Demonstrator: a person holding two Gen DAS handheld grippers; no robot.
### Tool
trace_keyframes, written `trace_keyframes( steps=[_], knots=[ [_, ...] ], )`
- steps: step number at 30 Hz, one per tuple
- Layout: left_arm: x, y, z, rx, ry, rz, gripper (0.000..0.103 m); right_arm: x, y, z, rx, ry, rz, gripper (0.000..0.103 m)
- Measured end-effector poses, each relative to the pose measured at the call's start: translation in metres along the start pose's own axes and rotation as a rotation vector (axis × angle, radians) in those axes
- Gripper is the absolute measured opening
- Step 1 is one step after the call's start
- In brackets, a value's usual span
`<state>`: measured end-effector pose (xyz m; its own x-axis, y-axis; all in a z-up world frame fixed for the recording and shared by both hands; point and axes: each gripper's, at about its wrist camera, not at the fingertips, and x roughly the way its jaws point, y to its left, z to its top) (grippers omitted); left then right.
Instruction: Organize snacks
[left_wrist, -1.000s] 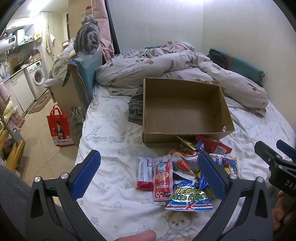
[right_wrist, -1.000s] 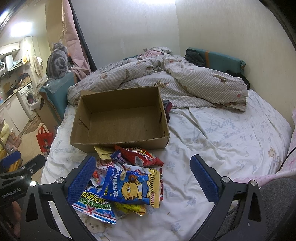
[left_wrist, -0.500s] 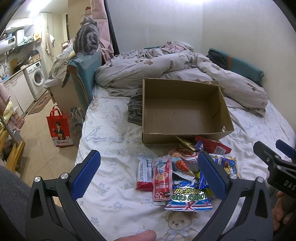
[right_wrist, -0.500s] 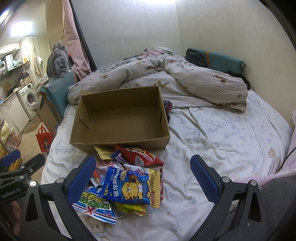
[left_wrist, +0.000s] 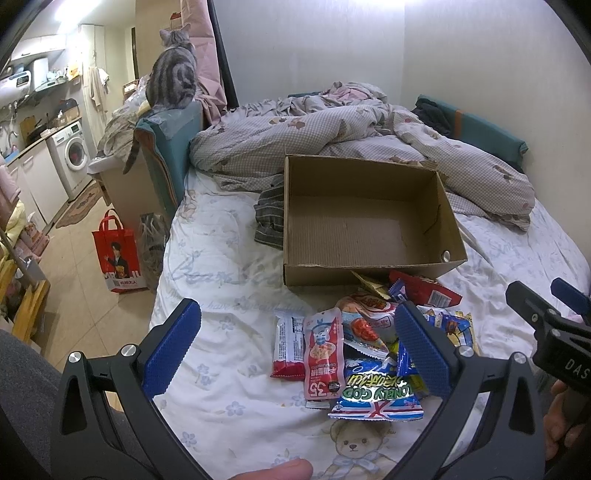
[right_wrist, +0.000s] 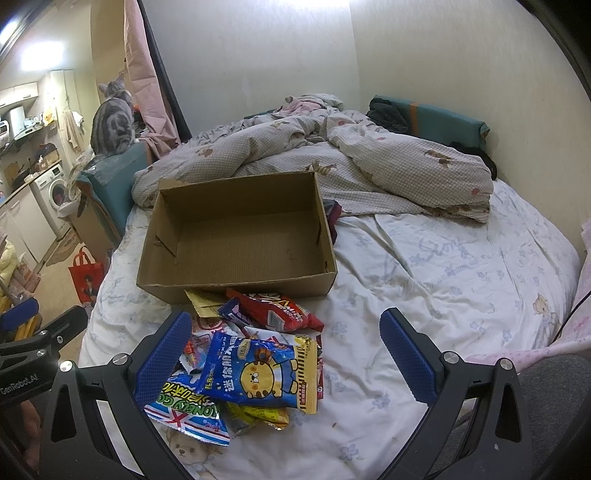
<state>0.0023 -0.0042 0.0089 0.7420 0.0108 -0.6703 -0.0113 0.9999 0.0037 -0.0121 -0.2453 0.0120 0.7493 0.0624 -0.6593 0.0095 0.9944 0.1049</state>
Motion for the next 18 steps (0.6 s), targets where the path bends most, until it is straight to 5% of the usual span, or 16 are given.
trace_keyframes(
  steps=[18],
  knots=[
    [0.0019,0.0009,-0.0017,0.004,0.003,0.0,0.103,0.0003,-0.0029,-0.0018,0.004,0.008,0.002,0.103]
  ],
)
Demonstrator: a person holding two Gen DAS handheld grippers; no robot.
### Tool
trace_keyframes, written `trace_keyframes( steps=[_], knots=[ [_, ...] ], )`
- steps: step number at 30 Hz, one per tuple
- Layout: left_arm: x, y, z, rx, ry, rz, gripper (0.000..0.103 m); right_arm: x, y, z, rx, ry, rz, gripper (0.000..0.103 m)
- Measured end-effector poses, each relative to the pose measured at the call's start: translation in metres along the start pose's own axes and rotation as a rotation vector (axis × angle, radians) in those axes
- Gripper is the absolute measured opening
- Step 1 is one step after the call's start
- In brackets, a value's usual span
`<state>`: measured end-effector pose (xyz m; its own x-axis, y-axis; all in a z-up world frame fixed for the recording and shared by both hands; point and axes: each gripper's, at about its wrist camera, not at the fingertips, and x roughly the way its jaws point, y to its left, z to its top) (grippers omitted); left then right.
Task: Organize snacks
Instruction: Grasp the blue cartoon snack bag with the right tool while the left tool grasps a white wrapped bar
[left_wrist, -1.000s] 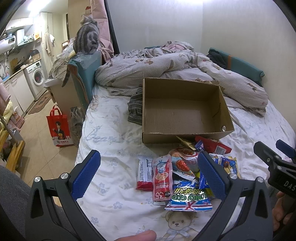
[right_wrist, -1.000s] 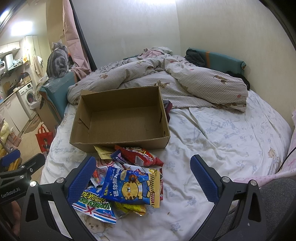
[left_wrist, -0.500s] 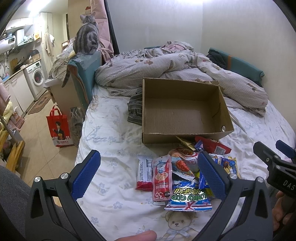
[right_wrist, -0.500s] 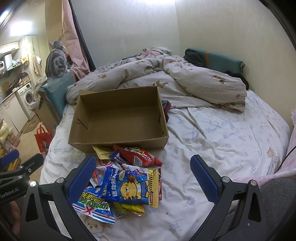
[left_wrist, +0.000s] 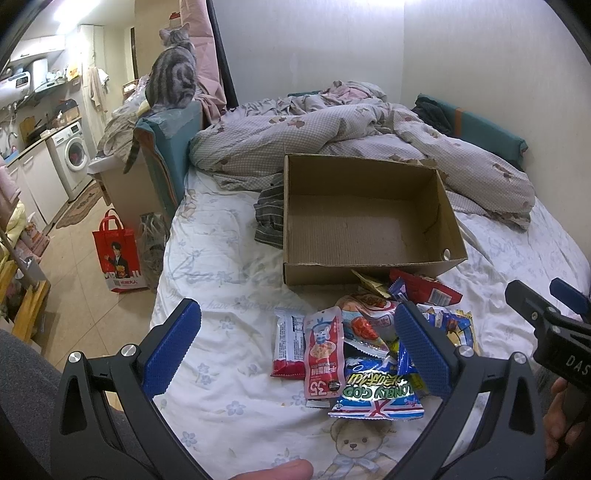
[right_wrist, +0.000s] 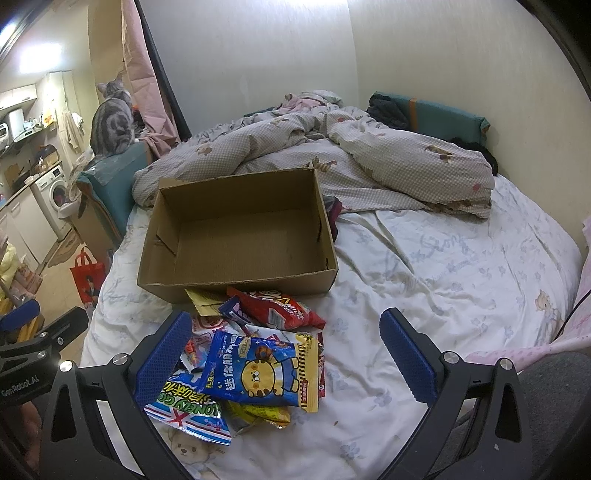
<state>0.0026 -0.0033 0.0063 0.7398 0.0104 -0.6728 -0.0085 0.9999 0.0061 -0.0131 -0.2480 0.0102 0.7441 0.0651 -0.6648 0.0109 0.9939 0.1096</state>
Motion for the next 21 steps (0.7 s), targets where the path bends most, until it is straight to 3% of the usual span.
trace_keyframes(
  steps=[3,6,11,16,19,21],
  knots=[
    [0.002,0.004,0.002,-0.006,0.018,0.004,0.103,0.004,-0.003,0.0,0.017,0.023,0.009,0.103],
    [0.008,0.017,0.009,-0.026,0.051,0.03,0.103,0.011,-0.018,0.006,0.099,0.076,0.073,0.103],
    [0.028,0.036,0.022,-0.062,0.146,0.075,0.103,0.046,-0.052,0.016,0.252,0.27,0.135,0.103],
    [0.055,0.047,0.023,-0.086,0.284,0.079,0.103,0.102,-0.05,0.0,0.279,0.599,0.223,0.103],
    [0.065,0.053,0.019,-0.12,0.327,0.081,0.103,0.124,-0.037,-0.017,0.295,0.695,0.273,0.103],
    [0.069,0.056,0.015,-0.129,0.344,0.083,0.103,0.135,-0.027,-0.023,0.256,0.727,0.237,0.103]
  ],
)
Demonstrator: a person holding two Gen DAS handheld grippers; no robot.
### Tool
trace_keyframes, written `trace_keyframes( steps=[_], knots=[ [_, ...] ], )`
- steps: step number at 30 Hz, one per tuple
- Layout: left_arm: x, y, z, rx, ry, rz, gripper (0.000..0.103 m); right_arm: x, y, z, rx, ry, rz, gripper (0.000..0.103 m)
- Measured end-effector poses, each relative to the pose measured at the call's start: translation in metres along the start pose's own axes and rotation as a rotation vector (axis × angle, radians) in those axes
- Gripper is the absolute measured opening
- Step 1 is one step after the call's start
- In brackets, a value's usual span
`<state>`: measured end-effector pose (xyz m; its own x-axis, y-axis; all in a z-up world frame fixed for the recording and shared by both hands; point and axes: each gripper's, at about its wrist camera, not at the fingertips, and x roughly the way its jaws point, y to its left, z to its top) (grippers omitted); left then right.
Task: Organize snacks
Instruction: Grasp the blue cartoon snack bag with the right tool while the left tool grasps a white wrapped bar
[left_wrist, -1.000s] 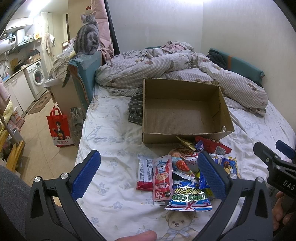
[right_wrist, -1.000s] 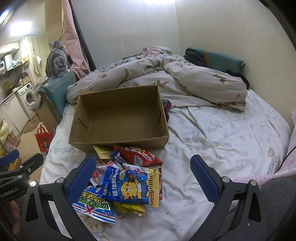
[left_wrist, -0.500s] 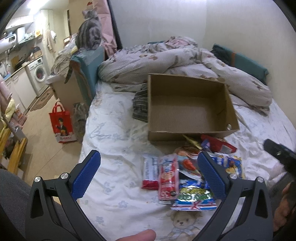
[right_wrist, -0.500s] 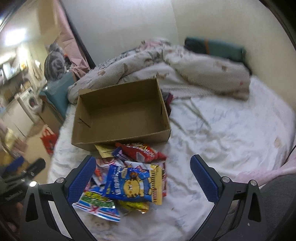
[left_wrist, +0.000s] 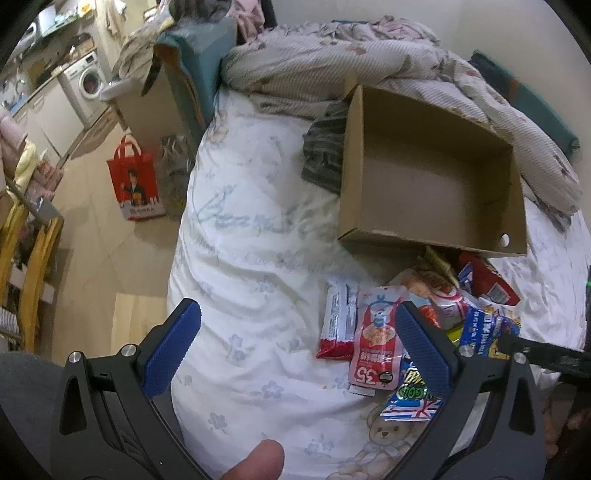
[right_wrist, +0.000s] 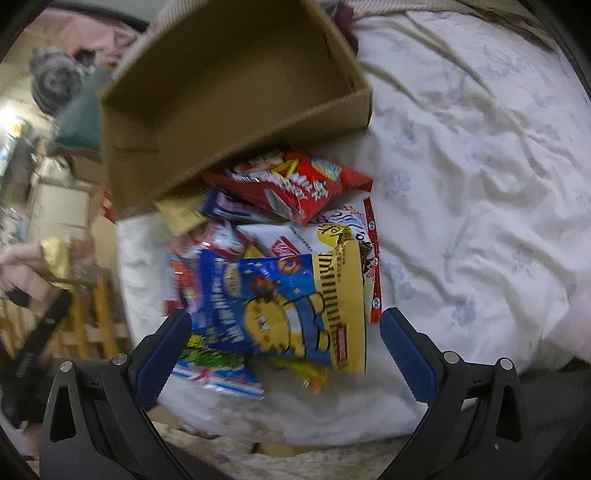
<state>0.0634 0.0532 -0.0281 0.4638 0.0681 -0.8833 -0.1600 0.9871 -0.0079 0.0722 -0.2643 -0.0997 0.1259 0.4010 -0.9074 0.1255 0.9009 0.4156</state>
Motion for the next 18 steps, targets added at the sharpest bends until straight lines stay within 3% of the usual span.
trace_keyframes(
  steps=[2,4,6,11,14,18],
  knots=[
    [0.004,0.001,-0.001,0.0,0.014,0.002,0.103,0.011,0.004,0.0,-0.022,0.005,-0.045,0.102],
    [0.006,0.002,-0.002,0.0,0.02,0.007,0.103,0.017,0.007,-0.001,-0.051,0.012,-0.075,0.088],
    [0.008,0.002,-0.003,-0.004,0.026,0.01,0.103,0.019,0.008,-0.004,-0.071,0.022,-0.059,0.067],
    [0.014,0.0,-0.001,-0.006,0.049,0.001,0.103,0.001,0.003,-0.013,-0.065,-0.013,-0.034,0.036],
    [0.018,-0.001,0.001,-0.005,0.063,0.002,0.103,-0.011,-0.004,-0.016,-0.067,-0.046,0.006,0.03],
    [0.027,0.0,0.009,-0.002,0.099,0.019,0.103,-0.042,-0.008,-0.021,-0.071,-0.106,0.121,0.024]
  ],
)
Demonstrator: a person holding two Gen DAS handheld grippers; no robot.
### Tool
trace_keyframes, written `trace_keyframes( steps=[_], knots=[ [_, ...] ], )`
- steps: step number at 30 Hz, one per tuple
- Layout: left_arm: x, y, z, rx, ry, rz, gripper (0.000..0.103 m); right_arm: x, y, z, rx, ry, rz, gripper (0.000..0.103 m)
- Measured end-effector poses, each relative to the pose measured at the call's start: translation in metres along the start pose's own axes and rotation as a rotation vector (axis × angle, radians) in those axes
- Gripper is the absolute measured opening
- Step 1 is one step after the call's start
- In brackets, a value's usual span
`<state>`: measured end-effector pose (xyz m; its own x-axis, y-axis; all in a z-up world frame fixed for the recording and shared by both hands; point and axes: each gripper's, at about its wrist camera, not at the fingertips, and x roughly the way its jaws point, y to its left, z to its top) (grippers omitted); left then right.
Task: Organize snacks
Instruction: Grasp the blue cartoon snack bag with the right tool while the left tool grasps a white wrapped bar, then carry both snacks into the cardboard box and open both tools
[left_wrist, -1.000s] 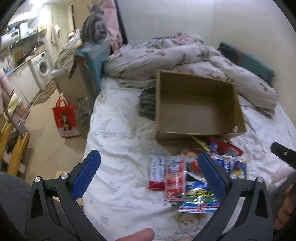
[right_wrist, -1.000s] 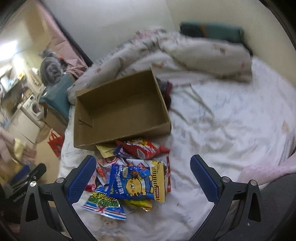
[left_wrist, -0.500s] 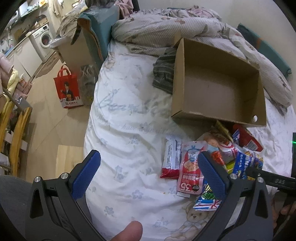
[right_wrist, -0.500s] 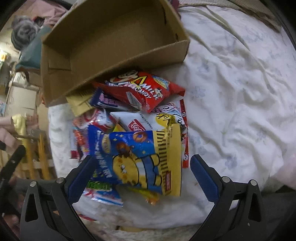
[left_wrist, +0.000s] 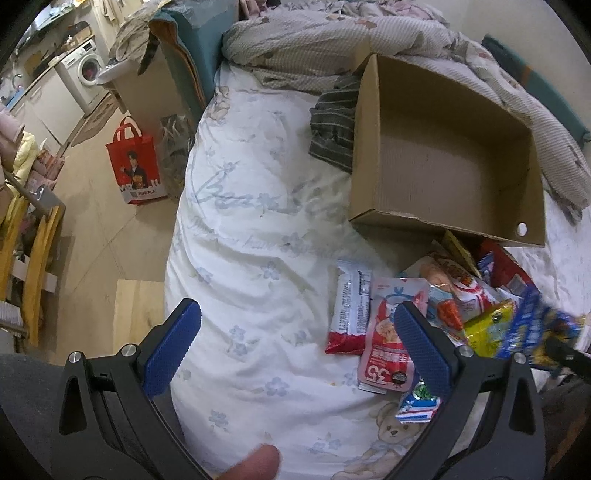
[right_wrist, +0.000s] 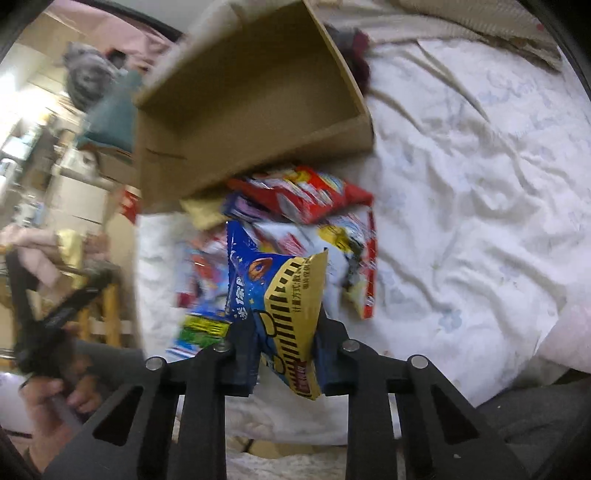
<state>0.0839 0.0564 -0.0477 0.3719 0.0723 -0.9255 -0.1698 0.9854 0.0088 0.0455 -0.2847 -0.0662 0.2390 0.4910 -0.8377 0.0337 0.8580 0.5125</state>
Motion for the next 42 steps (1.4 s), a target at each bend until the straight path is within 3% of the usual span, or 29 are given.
trace_keyframes(
  steps=[3,9,11,13,15,20,22,23,26,29,34,40,42],
  knots=[
    [0.014,0.002,0.009,-0.004,0.052,-0.021,0.101,-0.023,-0.001,0.005,0.013,-0.103,0.12,0.024],
    [0.059,-0.005,0.015,0.03,0.208,-0.044,0.097,-0.028,-0.002,0.016,0.051,-0.158,0.182,0.024],
    [0.082,-0.01,0.01,0.045,0.285,-0.055,0.09,-0.026,-0.003,0.014,0.054,-0.154,0.186,0.024],
    [0.098,-0.014,0.006,0.04,0.33,-0.06,0.072,-0.024,-0.004,0.016,0.057,-0.153,0.19,0.024],
    [0.107,-0.019,0.004,0.034,0.353,-0.089,0.065,-0.024,-0.005,0.015,0.052,-0.151,0.188,0.024],
    [0.112,-0.042,0.001,0.104,0.34,-0.105,0.063,-0.021,-0.007,0.015,0.054,-0.144,0.181,0.024],
    [0.119,-0.049,-0.004,0.131,0.352,-0.086,0.048,-0.02,-0.007,0.015,0.056,-0.142,0.18,0.024],
    [0.122,-0.05,-0.007,0.136,0.361,-0.086,0.047,-0.019,-0.008,0.016,0.056,-0.141,0.178,0.024],
    [0.121,-0.055,-0.009,0.166,0.347,-0.072,0.027,-0.017,-0.008,0.016,0.057,-0.142,0.174,0.024],
    [0.103,-0.055,-0.008,0.165,0.313,-0.077,0.028,-0.017,-0.008,0.016,0.059,-0.145,0.177,0.024],
    [0.045,-0.048,-0.003,0.125,0.184,-0.088,0.028,-0.024,-0.011,0.019,0.07,-0.178,0.217,0.024],
    [-0.017,-0.053,0.003,0.104,0.042,-0.18,0.028,-0.038,-0.007,0.036,0.07,-0.227,0.266,0.024],
    [-0.03,-0.06,0.018,0.119,0.011,-0.194,0.028,-0.041,-0.004,0.047,0.064,-0.242,0.261,0.024]
  ],
)
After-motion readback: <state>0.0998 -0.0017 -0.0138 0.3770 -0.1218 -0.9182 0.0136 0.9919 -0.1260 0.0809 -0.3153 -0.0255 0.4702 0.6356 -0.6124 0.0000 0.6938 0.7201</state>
